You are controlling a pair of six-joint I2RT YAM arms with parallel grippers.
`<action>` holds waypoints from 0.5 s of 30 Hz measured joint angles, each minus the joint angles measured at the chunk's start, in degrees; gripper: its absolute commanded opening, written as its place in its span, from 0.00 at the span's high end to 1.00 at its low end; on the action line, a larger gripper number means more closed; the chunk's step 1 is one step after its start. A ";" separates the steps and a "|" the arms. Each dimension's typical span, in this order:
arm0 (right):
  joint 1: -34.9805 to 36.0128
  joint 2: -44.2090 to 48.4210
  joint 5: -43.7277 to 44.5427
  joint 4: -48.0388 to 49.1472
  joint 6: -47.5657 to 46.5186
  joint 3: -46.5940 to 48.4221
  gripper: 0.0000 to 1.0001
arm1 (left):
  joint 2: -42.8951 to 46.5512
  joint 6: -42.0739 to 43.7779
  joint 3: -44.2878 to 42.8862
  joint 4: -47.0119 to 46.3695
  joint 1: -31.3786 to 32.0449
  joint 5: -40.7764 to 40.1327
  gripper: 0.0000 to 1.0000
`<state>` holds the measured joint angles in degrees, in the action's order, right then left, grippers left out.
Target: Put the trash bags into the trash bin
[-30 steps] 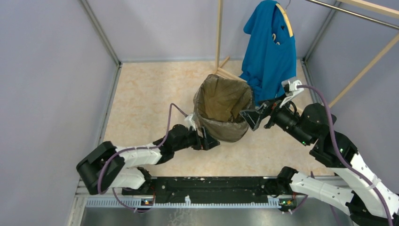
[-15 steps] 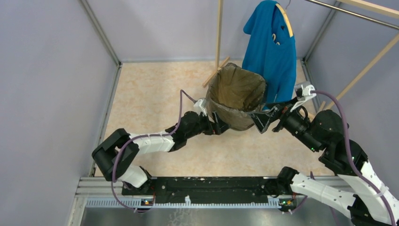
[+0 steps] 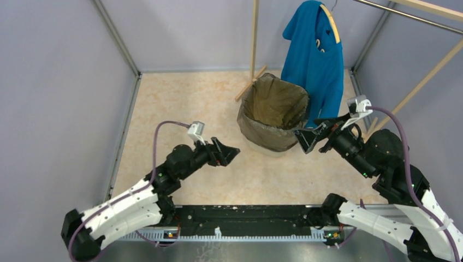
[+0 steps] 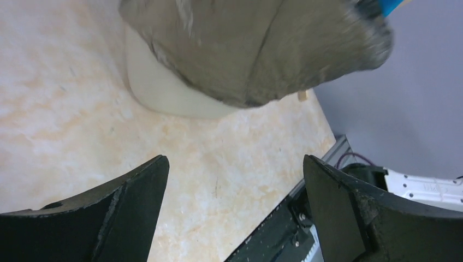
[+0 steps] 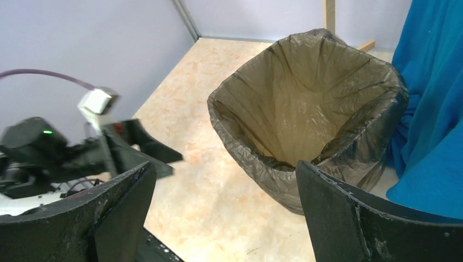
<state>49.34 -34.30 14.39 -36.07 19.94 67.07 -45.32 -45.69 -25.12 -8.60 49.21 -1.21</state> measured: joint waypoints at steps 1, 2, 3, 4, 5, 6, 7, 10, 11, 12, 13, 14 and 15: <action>0.00 -0.02 0.44 0.13 -0.11 0.00 0.01 | 3.37 1.60 -1.25 2.91 0.00 -1.70 0.01; 0.00 -0.02 0.76 0.26 -0.26 0.00 0.01 | 5.53 2.91 -2.51 4.81 -0.04 -3.10 0.01; 0.00 -0.13 1.05 0.42 -0.37 0.04 0.01 | 7.69 4.96 -4.66 7.65 -0.04 -4.94 0.01; 0.00 -0.31 1.33 0.61 -0.44 0.15 0.01 | 9.35 7.37 -7.54 10.32 -0.04 -6.97 0.01; 0.00 -0.57 1.60 0.85 -0.55 0.26 0.01 | 10.21 9.42 -10.01 12.04 -0.04 -8.55 0.01; 0.00 -1.09 1.81 0.87 -0.81 0.63 0.01 | 10.82 12.11 -13.66 14.16 -0.04 -10.51 0.01; 0.00 -1.60 1.97 0.87 -0.92 1.07 0.01 | 11.06 14.73 -17.22 15.52 -0.04 -12.09 0.01; 0.00 -2.86 2.56 0.87 -1.29 2.51 0.01 | 11.04 22.36 -26.93 17.38 -0.04 -16.17 0.01; 0.00 -3.13 2.93 0.87 -1.33 3.02 0.01 | 10.99 24.57 -29.35 17.62 -0.07 -17.11 0.01; 0.00 -3.28 3.45 0.81 -1.33 3.52 0.01 | 10.99 26.99 -31.76 17.90 -0.04 -18.10 0.01; 0.00 -3.30 3.85 0.79 -1.33 3.89 0.01 | 11.13 29.53 -34.21 17.97 -0.04 -18.99 0.01; 0.00 -3.28 4.24 0.66 -1.31 4.26 0.01 | 11.19 31.26 -35.89 17.99 -0.07 -19.50 0.01; 0.00 -3.19 4.55 0.68 -1.31 4.55 0.01 | 11.19 33.09 -37.53 18.08 -0.04 -20.09 0.01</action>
<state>49.34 -37.50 18.94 -35.40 18.63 71.61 -34.13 -12.60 -62.65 9.47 49.17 -21.30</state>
